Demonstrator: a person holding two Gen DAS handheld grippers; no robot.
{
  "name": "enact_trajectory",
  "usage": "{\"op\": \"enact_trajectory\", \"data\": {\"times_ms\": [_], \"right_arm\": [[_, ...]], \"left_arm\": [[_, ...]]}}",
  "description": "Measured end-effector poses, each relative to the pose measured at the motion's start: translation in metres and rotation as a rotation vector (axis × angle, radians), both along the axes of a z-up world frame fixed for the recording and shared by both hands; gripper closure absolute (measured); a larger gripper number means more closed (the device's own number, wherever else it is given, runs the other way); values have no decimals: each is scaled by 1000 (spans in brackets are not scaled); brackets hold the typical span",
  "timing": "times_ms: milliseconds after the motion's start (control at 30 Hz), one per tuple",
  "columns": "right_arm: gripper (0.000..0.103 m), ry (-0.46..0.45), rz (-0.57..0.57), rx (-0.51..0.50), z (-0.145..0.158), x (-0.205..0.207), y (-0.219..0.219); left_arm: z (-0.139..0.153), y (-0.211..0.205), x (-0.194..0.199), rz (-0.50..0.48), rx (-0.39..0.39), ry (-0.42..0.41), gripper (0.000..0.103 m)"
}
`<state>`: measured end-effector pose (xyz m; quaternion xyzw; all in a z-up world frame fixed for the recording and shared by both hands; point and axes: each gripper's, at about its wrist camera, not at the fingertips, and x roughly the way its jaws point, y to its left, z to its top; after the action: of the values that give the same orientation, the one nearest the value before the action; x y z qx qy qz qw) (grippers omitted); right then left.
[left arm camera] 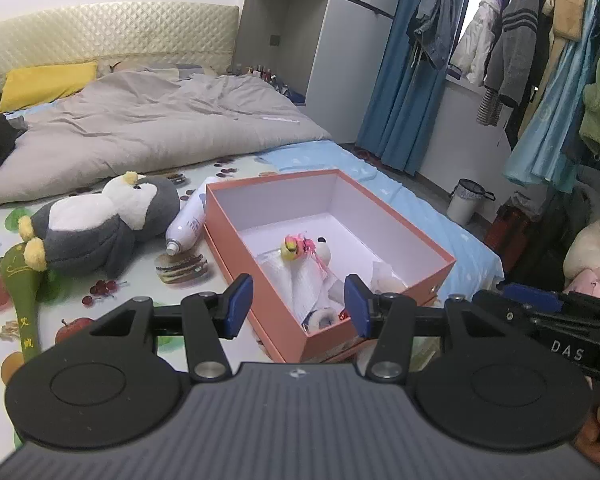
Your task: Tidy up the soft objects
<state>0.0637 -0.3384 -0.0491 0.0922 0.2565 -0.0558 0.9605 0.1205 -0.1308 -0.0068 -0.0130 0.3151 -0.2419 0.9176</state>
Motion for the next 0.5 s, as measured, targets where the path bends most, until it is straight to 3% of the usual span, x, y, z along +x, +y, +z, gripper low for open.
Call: {"op": "enact_trajectory", "data": {"times_ms": [500], "right_arm": [[50,15,-16,2,-9,-7,1]], "left_arm": [[-6,-6,-5,-9,20,8,46]]}}
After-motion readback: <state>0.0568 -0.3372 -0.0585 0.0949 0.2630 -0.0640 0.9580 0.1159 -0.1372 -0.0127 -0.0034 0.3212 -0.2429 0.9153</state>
